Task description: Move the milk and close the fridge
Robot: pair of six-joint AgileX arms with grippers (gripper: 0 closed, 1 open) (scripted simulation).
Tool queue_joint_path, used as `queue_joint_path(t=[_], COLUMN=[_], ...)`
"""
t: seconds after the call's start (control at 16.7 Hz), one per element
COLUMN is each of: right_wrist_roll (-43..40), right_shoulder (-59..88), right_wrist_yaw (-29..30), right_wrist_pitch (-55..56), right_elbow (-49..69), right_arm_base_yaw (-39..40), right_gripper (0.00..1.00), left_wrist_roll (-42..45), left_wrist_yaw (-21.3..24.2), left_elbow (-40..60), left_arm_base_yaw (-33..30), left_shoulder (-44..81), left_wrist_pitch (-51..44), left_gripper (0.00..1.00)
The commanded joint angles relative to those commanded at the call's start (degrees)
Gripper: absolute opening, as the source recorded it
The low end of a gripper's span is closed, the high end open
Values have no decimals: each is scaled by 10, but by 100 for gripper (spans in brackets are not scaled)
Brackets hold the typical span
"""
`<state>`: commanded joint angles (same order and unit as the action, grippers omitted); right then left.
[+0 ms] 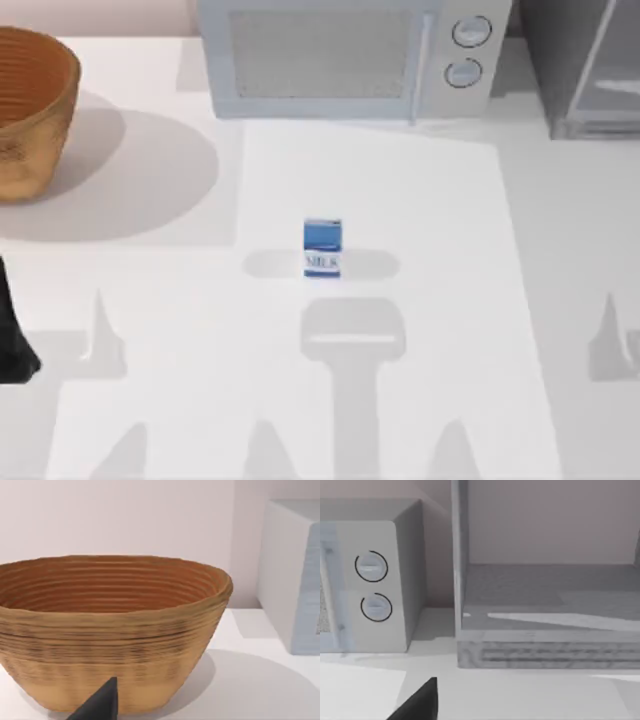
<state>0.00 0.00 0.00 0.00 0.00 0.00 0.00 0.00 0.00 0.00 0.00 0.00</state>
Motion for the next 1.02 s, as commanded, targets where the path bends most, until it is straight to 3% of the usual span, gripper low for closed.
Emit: queue_joint_path(t=[0.18,0.36,1.02], right_wrist_roll=[0,2,8], right_shoulder=[7,56,371], right_wrist_yaw=[8,63,452], right_wrist_pitch=[8,57,354], right_elbow=[1,4,12], right_arm_base_yaw=[8,64,449], right_gripper=[100,100,100], left_wrist_roll=[0,0,0], left_wrist_yaw=[0,0,0], left_elbow=[0,0,0], left_arm_base_yaw=[0,0,0], left_shoulder=[0,0,0], left_wrist_pitch=[0,0,0], left_gripper=[100,100,100])
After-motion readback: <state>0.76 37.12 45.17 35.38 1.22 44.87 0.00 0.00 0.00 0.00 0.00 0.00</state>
